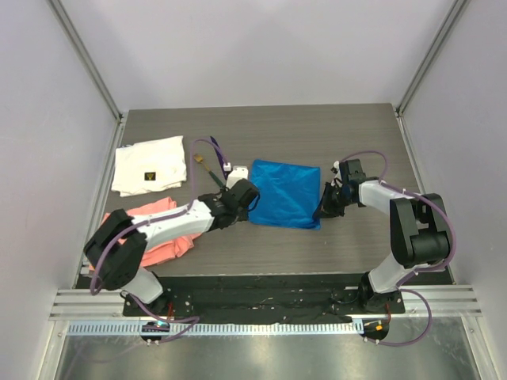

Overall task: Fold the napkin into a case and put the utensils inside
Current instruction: Smooth out the lower triangle-folded napkin at the center of the board.

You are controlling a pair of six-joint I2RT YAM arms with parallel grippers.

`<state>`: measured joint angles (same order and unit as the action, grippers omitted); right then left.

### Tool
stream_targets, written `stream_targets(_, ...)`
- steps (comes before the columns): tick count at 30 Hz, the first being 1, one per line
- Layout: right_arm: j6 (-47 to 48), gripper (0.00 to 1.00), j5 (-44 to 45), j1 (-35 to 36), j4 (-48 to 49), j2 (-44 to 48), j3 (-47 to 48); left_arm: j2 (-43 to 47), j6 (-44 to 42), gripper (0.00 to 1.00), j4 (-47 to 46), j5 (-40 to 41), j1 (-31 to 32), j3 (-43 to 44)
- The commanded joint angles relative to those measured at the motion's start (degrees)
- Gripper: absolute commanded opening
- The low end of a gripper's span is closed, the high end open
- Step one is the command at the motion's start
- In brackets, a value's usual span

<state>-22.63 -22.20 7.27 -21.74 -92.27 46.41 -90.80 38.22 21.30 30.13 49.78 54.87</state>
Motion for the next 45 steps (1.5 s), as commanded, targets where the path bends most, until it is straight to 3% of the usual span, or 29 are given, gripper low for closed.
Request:
stream_targets(1,1.5,0.01,2.0,-0.4,-0.6,0.1,1.2,7.2,0.2,0.42,-6.1,-17.9,-1.5,-2.4)
stream_targets(4,1.5,0.02,0.8,-0.4,-0.6,0.7,1.3,7.2,5.4,0.53,-7.0,-31.6,-4.2,-2.7)
stream_targets(13,3.0,0.12,4.5,-0.4,-4.3,3.8,3.8,5.7,8.9,0.51,-9.0,-42.3,-9.1,-2.3)
stream_targets(17,3.0,0.22,5.0,-0.4,-6.1,8.1,4.3,4.3,8.5,0.55,-7.6,-43.7,-9.5,-1.3)
stream_targets(25,-0.8,0.35,-3.6,-0.3,-4.6,11.8,-1.0,2.6,8.9,0.53,-7.4,-45.8,-9.5,0.5)
stream_targets(35,-3.3,0.35,-5.8,0.8,-0.5,10.8,-5.8,2.0,9.0,0.51,-7.7,-46.7,-9.5,0.4)
stream_targets(45,-1.7,0.37,-1.5,1.3,-3.0,12.2,-6.5,1.9,8.5,0.50,-7.4,-47.0,-9.5,0.8)
